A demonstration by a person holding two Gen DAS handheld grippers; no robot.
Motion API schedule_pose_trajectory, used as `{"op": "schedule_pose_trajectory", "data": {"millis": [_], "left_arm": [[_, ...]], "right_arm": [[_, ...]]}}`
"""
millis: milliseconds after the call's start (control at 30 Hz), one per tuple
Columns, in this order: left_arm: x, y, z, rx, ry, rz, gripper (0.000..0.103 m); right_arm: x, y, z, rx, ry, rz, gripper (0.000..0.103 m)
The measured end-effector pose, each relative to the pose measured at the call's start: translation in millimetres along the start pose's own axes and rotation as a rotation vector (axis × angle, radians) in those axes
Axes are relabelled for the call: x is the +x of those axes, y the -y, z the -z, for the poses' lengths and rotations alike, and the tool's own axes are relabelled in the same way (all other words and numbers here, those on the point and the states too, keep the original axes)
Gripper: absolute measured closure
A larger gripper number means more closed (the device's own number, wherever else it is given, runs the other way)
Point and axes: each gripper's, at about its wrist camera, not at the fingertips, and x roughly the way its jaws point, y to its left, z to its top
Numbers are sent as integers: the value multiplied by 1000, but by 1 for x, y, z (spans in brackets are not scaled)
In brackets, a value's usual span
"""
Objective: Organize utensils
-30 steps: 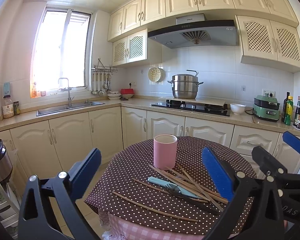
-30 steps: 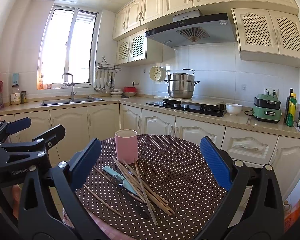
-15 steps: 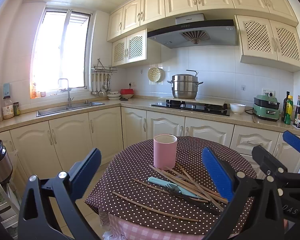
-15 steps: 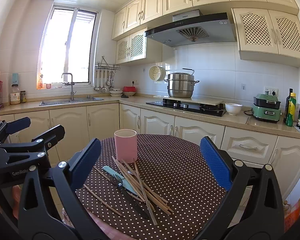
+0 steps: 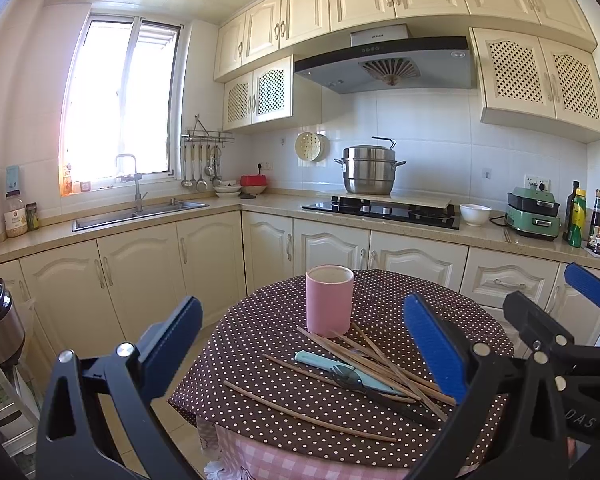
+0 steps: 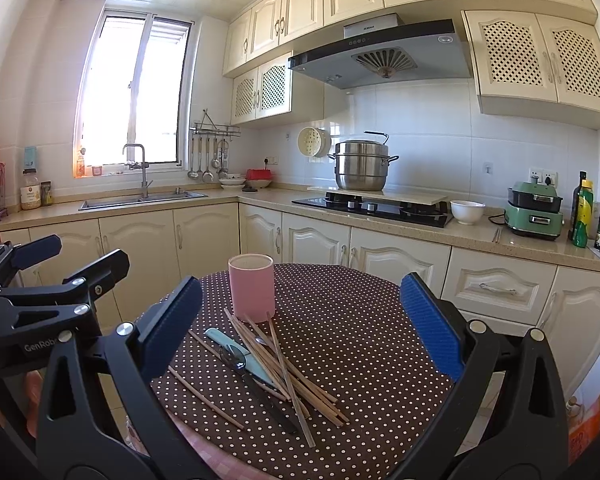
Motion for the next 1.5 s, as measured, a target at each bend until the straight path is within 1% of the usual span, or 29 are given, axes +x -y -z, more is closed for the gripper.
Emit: {"op": "schedule_pose_trajectory", "data": {"millis": [400, 633, 733, 900, 967, 1033, 1133, 1233, 1300, 1333, 1367, 1400, 1433, 1467, 1500], "left_arm": [[6, 3, 3, 7, -12, -6, 4], [18, 7, 7, 15, -41, -23, 4], [28, 8, 11, 7, -80, -35, 4], [58, 6, 21, 5, -211, -27, 4], [77, 1, 28, -13, -308, -25, 4], [96, -10, 37, -61, -402, -9, 4], [124, -32, 54, -181, -538, -11, 4], [142, -42, 67, -249, -616, -33, 5], [152, -41, 76, -254, -667, -62, 5], [157, -40, 79, -253, -694, -68, 12], [163, -38, 83, -256, -728, -70, 24], [171, -37, 87, -265, -767, -68, 29], [177, -39, 92, -279, -801, -57, 38], [184, -41, 96, -298, -836, -42, 42], [190, -42, 101, -313, -862, -36, 43]], "right_arm": [[8, 4, 4, 15, -19, -6, 6], [19, 8, 11, 19, -44, -6, 6], [26, 10, 15, 20, -66, -10, 6], [48, 12, 26, 11, -123, -28, 6], [62, 13, 32, -2, -155, -32, 6], [76, 15, 38, -17, -192, -30, 6], [99, 21, 47, -26, -251, -39, 6], [120, 24, 55, -32, -308, -63, 6], [134, 24, 60, -44, -350, -86, 6], [140, 23, 62, -52, -367, -102, 6], [146, 22, 64, -58, -384, -118, 6], [152, 21, 66, -63, -405, -132, 6], [158, 21, 68, -68, -424, -147, 6], [164, 20, 70, -72, -442, -162, 6], [168, 21, 71, -73, -459, -176, 6]]}}
